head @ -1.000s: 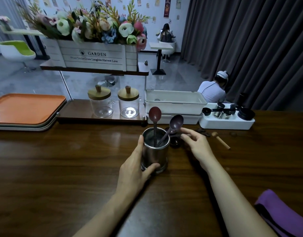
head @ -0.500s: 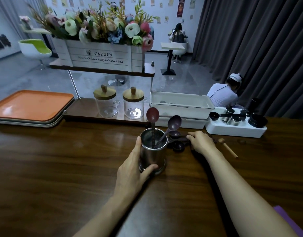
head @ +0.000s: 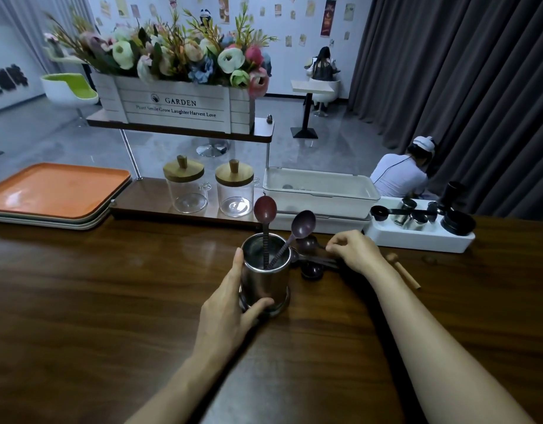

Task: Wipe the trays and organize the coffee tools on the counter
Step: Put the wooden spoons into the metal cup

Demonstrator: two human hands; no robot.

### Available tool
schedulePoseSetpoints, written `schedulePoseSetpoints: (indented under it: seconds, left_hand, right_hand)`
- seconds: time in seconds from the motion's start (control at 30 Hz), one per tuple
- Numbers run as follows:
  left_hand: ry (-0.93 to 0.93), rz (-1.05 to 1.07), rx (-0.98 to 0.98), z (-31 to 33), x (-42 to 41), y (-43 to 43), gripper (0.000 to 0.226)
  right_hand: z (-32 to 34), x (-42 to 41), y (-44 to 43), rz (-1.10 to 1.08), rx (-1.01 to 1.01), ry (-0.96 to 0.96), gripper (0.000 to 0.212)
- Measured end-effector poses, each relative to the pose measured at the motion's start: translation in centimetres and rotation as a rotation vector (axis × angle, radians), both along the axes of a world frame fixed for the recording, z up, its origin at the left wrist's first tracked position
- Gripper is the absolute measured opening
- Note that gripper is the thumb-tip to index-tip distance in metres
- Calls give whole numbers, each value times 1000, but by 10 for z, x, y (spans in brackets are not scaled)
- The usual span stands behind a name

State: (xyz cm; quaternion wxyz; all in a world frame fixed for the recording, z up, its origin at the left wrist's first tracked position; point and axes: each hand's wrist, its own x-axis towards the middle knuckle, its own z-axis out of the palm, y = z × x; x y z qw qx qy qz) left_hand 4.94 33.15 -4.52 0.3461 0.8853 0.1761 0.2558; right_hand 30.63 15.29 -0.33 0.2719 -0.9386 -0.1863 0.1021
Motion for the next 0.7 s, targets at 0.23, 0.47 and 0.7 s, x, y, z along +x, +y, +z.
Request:
schedulePoseSetpoints:
  seconds: [0.23, 0.47, 0.7]
  left_hand:
    - [7, -15, -20, 1, -1, -1, 122]
    - [-8, -19, -15, 1, -1, -1, 123]
    - [-26, -32, -23, 1, -2, -1, 122]
  right_hand:
    - [28, -25, -2, 48, 320, -28, 12]
    - [56, -67, -9, -23, 650, 35, 15]
    - [99, -117, -17, -35, 1148, 296, 20]
